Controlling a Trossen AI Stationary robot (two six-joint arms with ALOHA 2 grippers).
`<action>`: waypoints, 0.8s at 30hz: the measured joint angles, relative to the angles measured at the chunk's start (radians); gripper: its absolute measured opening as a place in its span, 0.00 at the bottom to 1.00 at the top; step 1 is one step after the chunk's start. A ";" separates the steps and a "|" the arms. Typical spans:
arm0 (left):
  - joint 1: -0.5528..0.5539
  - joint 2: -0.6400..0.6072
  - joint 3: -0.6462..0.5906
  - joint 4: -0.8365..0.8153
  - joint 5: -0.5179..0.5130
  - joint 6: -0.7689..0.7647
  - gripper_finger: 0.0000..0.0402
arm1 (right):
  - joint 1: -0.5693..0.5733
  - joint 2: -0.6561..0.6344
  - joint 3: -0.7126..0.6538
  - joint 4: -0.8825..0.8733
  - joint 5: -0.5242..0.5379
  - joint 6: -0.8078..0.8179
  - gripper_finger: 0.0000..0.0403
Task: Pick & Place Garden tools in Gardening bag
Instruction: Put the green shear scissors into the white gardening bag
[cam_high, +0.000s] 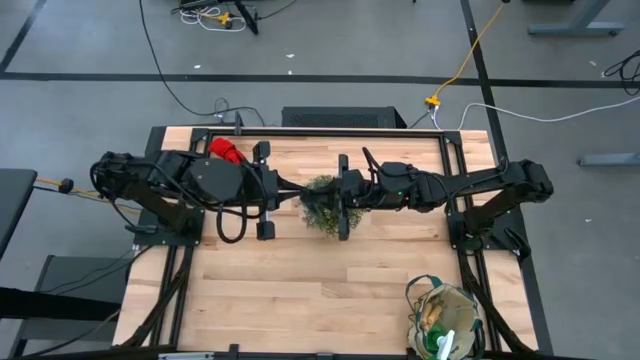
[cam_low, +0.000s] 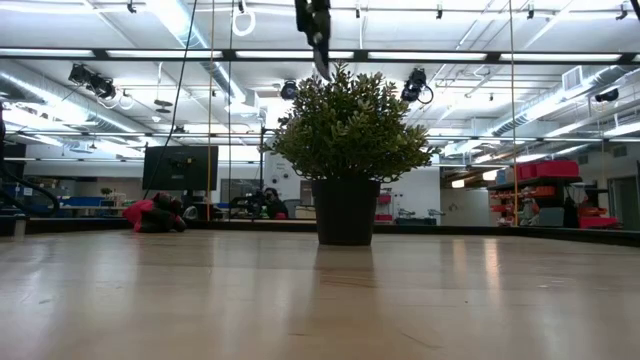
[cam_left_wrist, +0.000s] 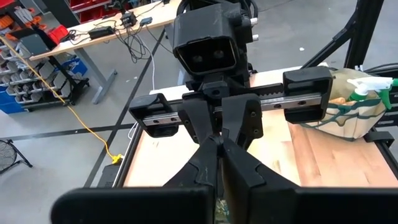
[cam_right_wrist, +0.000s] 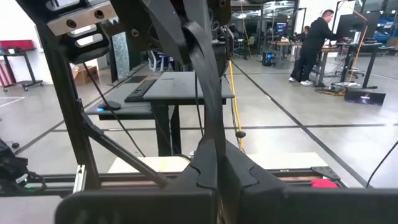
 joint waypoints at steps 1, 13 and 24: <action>0.000 0.000 0.000 -0.002 0.000 0.000 0.04 | 0.000 0.000 0.000 -0.005 -0.005 -0.002 0.01; -0.002 0.000 0.000 0.004 -0.001 0.001 0.11 | 0.000 0.000 -0.001 -0.021 -0.044 -0.002 0.00; -0.001 -0.001 0.000 0.029 -0.043 -0.032 0.39 | 0.000 -0.001 -0.002 -0.015 -0.050 -0.032 0.00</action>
